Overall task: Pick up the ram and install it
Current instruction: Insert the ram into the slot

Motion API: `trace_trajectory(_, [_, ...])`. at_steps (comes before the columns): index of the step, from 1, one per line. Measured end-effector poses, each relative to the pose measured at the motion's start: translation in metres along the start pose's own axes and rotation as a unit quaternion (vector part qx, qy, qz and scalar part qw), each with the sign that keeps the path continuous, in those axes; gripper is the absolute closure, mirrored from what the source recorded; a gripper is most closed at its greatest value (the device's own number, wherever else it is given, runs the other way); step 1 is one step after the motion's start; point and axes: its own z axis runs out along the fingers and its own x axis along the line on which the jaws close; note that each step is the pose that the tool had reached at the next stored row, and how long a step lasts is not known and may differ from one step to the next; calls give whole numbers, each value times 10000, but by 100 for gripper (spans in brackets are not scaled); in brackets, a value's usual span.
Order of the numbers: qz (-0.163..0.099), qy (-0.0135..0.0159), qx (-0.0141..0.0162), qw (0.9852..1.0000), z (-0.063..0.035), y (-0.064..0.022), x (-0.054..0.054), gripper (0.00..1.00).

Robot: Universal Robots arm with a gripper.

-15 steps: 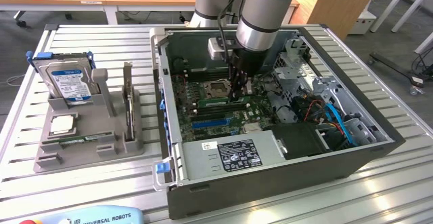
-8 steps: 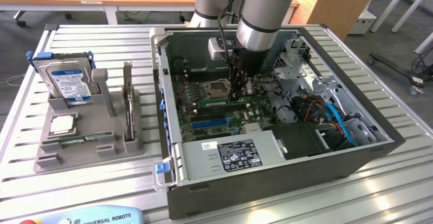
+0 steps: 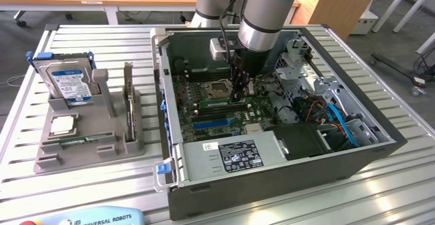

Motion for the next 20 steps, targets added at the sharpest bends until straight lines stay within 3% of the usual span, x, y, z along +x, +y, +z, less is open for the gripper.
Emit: trace_trajectory(20, [0, 1, 0, 10000, 41, -2, 7, 88])
